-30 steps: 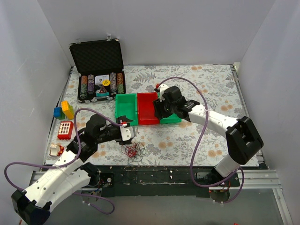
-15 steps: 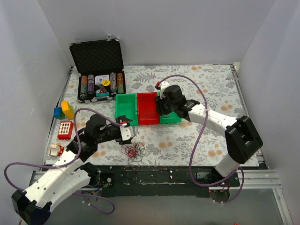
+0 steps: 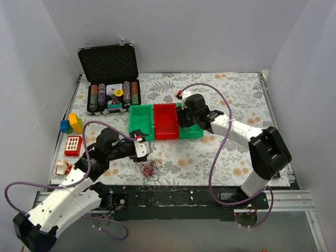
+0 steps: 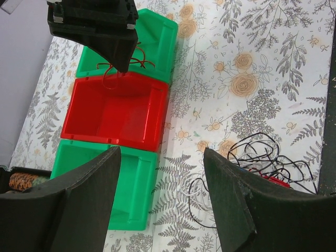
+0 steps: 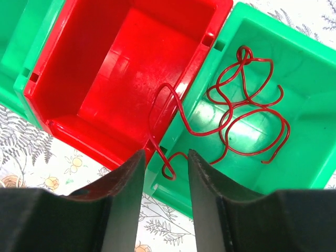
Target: Untangle the cables
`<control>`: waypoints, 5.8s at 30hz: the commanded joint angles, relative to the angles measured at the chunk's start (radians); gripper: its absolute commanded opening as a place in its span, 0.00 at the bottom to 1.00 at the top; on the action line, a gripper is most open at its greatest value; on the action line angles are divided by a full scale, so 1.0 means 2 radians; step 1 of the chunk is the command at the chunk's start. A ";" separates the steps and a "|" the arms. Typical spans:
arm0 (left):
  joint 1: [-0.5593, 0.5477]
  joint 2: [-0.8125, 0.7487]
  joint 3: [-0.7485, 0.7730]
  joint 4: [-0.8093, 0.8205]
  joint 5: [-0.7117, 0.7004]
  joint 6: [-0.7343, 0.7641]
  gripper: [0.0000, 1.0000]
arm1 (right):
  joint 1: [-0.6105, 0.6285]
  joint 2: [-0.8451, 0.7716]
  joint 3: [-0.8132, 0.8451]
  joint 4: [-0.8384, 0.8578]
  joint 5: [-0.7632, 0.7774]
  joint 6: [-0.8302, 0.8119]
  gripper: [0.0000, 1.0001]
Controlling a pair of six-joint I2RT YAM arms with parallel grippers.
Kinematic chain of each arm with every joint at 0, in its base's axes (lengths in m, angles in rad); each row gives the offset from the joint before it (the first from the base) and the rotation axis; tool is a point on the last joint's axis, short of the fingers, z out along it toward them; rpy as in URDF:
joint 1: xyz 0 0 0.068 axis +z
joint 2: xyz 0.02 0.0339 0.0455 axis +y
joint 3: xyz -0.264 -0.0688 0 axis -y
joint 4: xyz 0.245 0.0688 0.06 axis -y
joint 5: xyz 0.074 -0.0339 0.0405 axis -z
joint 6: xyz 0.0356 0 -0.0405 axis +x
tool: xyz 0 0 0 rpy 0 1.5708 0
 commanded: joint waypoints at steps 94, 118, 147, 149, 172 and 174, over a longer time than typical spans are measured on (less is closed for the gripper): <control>0.003 0.064 -0.094 0.002 0.113 0.050 0.51 | 0.160 -0.170 -0.109 0.002 -0.306 -0.059 0.62; 0.004 0.035 -0.018 0.079 0.054 -0.124 0.00 | 0.126 -0.287 -0.173 0.060 -0.188 -0.025 0.77; 0.009 0.039 0.041 0.049 0.126 -0.159 0.00 | 0.126 -0.277 -0.185 0.260 -0.207 -0.012 0.53; 0.009 0.040 0.039 0.050 0.128 -0.161 0.00 | 0.125 -0.268 -0.172 0.245 -0.224 -0.015 0.37; 0.009 0.035 -0.029 0.175 0.099 -0.306 0.58 | 0.129 -0.261 -0.110 0.223 -0.277 -0.001 0.01; 0.009 0.037 -0.033 0.177 0.110 -0.311 0.53 | 0.130 -0.263 -0.107 0.223 -0.274 0.000 0.01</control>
